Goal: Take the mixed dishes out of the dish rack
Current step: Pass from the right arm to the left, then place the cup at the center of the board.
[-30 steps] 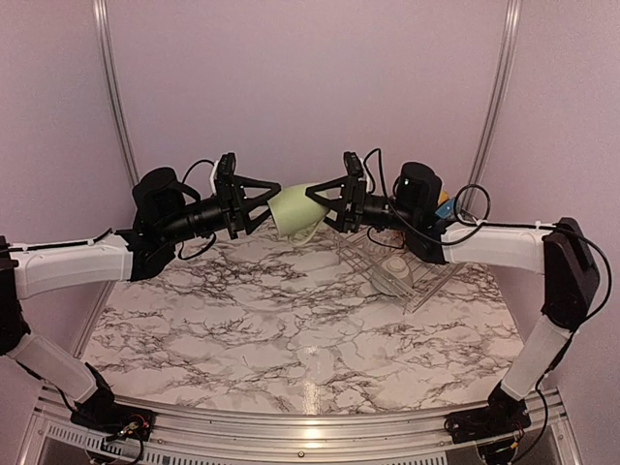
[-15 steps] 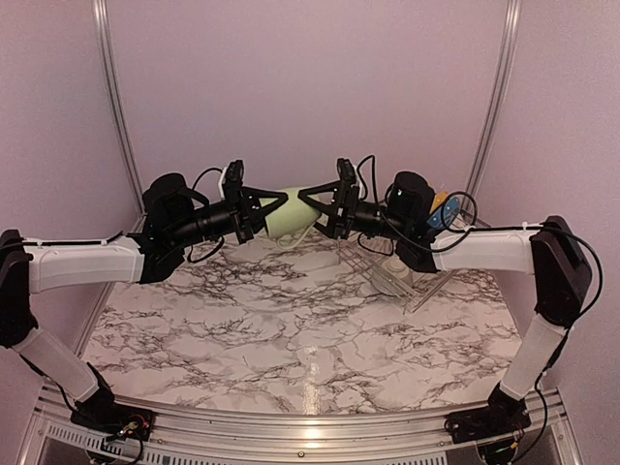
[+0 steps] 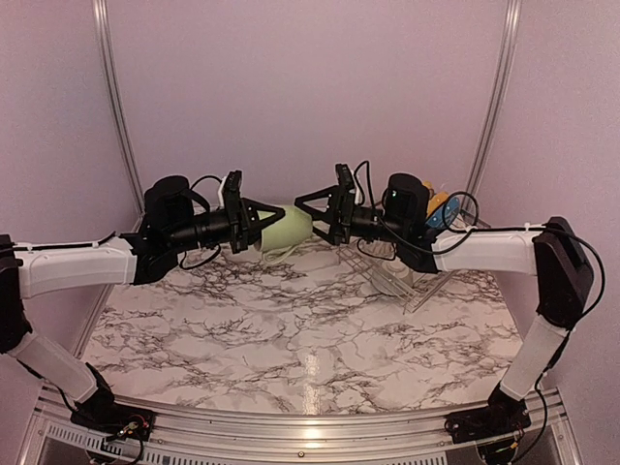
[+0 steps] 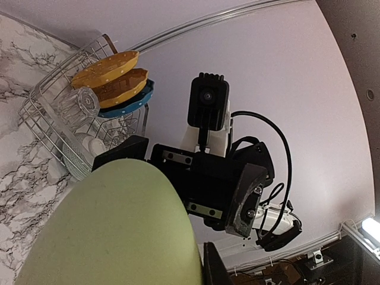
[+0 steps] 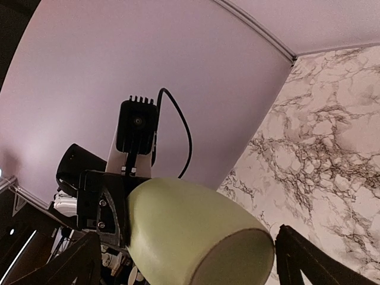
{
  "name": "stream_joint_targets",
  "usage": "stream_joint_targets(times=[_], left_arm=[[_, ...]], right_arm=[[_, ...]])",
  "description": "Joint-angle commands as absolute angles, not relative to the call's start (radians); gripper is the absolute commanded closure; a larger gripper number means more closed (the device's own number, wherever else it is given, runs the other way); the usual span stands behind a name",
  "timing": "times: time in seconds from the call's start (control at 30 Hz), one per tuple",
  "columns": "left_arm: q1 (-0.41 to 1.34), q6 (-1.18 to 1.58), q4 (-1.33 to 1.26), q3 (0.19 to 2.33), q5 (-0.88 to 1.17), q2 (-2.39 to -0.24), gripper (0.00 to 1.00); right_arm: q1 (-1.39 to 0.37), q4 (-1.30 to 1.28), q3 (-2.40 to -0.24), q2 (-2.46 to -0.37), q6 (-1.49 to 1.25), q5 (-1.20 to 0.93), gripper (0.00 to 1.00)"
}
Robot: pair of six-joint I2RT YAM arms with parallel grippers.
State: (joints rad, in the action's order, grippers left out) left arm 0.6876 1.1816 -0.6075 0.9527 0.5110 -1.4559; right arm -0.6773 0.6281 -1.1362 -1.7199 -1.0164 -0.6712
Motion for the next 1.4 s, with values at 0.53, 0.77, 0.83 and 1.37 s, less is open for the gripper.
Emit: stream_joint_targets(times=[0.53,0.77,0.83,1.37], left_arm=[[0.597,0.447,0.52,1.316,0.082,-1.444,1.0],[0.59,0.301,0.793,1.471,-0.059,-1.598,1.0],[0.581,0.273,0.888,1.525,-0.115,-1.655,1.0],[0.398,0.123,1.049,1.632,-0.065,-1.893,1.0]], right_arm=[[-0.671,-0.314,-1.261,-1.555,-0.475,-0.242,0.01],[-0.691,-0.391,-1.249,-1.489,-0.508,-0.023,0.02],[-0.692,-0.421,-1.258,-1.472,-0.524,0.093,0.02],[-0.691,-0.804,-1.506,-1.511,-0.395,0.394,0.02]])
